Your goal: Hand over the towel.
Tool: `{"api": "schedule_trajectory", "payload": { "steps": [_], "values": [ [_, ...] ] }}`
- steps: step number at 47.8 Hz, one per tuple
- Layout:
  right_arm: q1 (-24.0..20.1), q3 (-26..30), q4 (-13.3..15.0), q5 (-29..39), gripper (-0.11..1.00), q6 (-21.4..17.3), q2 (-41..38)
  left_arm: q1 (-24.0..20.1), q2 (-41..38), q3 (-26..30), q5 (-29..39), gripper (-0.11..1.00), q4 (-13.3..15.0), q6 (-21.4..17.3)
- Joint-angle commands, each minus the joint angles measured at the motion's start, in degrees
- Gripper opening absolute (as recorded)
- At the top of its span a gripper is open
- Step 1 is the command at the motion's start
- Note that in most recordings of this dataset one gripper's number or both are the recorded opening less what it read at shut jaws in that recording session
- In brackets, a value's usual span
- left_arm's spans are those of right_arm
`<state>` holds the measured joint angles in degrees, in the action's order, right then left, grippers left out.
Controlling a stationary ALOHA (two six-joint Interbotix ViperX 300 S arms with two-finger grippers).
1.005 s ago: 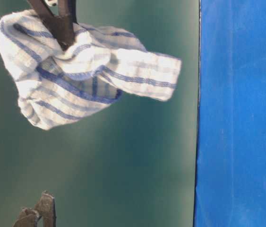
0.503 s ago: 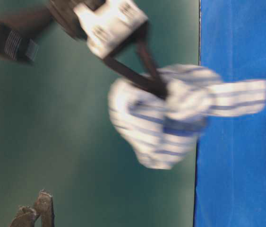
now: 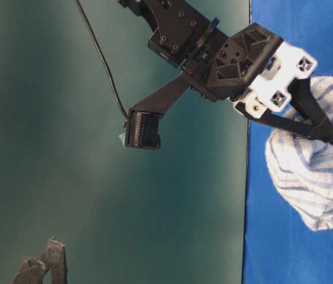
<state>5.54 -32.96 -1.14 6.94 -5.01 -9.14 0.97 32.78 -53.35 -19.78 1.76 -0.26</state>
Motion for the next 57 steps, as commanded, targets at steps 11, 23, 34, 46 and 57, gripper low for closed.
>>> {"api": "schedule_trajectory", "payload": {
  "steps": [11, 23, 34, 46, 57],
  "values": [
    [0.09, 1.14, -0.18, 1.05, 0.09, -0.88, 0.88, -0.09, 0.09, 0.62, -0.53, 0.9, 0.0, -0.09],
    [0.09, 0.88, 0.09, 3.08, 0.49, -1.67, 2.11, -0.09, 0.09, 0.62, -0.44, 0.9, 0.09, -0.09],
    [0.18, -0.09, 0.09, 4.92, 0.69, -1.58, 12.39, 0.0, 0.18, 0.62, -0.44, 0.9, 0.0, -0.09],
    [-1.76, -4.83, 1.67, -0.26, 0.7, -0.97, 26.28, -0.09, 0.09, 0.44, -0.35, 0.9, 0.0, -0.18],
    [-2.29, -12.92, 3.16, -11.87, 0.7, -0.88, 37.18, -0.09, 0.09, 0.35, -0.35, 0.9, 0.0, -0.18]
  ]
}}
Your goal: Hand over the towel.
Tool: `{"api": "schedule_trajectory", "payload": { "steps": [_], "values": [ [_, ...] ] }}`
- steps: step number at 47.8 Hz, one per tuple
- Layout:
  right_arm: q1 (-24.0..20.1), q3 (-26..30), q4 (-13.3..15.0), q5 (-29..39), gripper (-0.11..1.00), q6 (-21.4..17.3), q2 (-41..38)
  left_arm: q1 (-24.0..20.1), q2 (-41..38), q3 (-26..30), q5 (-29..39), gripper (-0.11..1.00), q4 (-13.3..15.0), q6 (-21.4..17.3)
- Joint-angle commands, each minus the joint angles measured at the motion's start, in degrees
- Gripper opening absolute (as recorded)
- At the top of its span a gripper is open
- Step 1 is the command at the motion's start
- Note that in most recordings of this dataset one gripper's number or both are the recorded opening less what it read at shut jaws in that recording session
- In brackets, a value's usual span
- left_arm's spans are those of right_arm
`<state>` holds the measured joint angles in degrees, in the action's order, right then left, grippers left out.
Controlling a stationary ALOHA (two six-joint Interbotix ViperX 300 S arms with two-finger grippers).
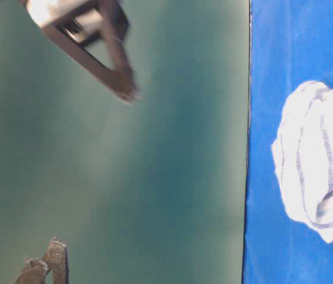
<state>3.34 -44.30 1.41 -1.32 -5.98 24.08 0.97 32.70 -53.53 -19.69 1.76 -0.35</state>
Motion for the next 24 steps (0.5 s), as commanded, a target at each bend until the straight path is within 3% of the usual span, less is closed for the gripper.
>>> {"api": "schedule_trajectory", "payload": {
  "steps": [1, 13, 24],
  "values": [
    [-0.18, -2.29, 0.79, -4.39, 0.7, 0.09, 4.75, 0.0, 0.18, 0.53, -0.44, 0.9, -0.09, -0.09],
    [-0.26, -9.76, 1.67, -13.36, 0.7, 0.26, 10.9, -0.09, 0.18, 0.44, -0.44, 0.9, -0.09, -0.09],
    [-0.35, -10.11, 1.76, -14.41, 0.7, 0.26, 11.07, -0.09, 0.26, 0.35, -0.35, 0.9, 0.0, -0.09]
  ]
}}
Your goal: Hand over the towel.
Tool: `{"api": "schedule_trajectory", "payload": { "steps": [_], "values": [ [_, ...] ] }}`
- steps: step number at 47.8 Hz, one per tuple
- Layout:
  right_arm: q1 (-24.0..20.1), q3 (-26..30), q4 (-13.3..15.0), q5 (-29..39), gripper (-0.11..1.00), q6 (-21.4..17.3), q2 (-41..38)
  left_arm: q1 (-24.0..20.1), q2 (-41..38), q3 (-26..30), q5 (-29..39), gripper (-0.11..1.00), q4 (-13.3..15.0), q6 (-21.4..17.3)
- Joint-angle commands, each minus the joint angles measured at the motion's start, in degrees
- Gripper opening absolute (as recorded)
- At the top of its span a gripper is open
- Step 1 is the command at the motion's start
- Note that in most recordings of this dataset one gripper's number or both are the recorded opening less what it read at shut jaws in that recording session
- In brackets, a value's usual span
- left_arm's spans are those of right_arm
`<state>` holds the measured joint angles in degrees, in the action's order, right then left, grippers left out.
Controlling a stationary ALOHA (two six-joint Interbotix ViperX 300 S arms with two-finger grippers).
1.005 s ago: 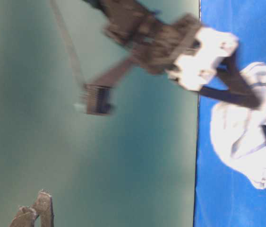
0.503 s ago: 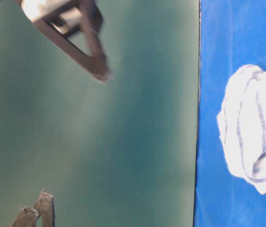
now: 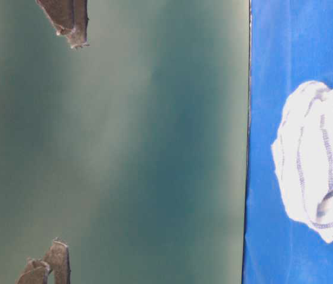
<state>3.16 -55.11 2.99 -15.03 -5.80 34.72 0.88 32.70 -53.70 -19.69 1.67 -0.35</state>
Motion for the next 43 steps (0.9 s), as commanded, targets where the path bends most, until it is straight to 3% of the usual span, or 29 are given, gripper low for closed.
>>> {"api": "schedule_trajectory", "payload": {
  "steps": [1, 11, 24, 34, 43],
  "values": [
    [-0.09, 0.62, 0.18, -0.7, 0.7, 0.09, 0.62, 0.09, 0.35, 0.53, -0.35, 0.9, 0.09, -0.09],
    [-0.09, -0.62, 0.53, 4.92, 0.7, 0.26, 6.42, 0.0, 4.22, -1.23, 0.18, 0.9, 0.09, -0.18],
    [-0.09, -3.69, 1.05, 19.34, 0.7, 0.26, 23.73, 0.0, 18.54, -6.68, 8.88, 0.9, -0.09, -1.41],
    [-0.09, -10.2, 1.05, 24.61, 0.7, 0.26, 37.27, 0.09, 30.23, -13.01, 13.27, 0.9, -0.09, -2.11],
    [0.0, -16.44, 1.05, 26.63, 0.7, 0.0, 44.38, -0.09, 41.4, -19.16, 17.84, 0.9, -0.09, -2.11]
  ]
}}
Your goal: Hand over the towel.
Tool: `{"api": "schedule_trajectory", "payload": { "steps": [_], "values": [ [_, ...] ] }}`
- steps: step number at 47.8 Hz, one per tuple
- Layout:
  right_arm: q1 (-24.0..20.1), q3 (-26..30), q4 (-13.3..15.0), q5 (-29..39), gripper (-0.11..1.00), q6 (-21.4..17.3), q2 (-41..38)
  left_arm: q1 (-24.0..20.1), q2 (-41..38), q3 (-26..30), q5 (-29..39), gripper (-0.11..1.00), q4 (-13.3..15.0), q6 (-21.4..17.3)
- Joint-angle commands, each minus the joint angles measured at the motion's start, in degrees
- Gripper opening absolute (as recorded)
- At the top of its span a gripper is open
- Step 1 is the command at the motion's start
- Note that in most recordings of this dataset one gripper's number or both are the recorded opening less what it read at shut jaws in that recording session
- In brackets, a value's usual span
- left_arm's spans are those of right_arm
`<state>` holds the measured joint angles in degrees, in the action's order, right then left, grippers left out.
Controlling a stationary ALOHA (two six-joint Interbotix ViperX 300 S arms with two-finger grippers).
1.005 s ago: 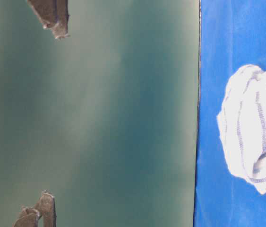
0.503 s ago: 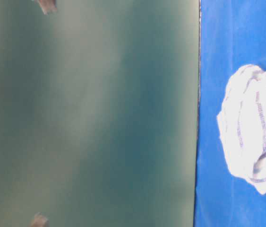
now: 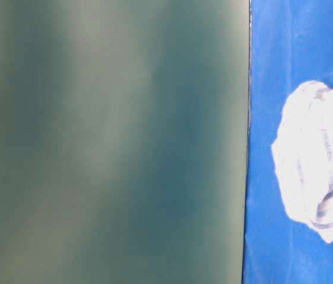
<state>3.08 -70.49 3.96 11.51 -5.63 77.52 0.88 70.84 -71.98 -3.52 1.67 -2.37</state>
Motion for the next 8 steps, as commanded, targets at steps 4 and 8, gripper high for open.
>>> {"api": "schedule_trajectory", "payload": {
  "steps": [4, 8],
  "values": [
    [0.09, -3.6, 0.0, -0.18, 0.7, -0.35, 3.08, -0.35, 6.06, -2.72, 4.83, 0.9, -0.09, 0.0],
    [0.0, -5.98, -0.18, -2.2, 0.69, -0.62, 3.6, -0.62, 8.17, -4.83, 6.86, 0.9, -0.09, 0.09]
  ]
}}
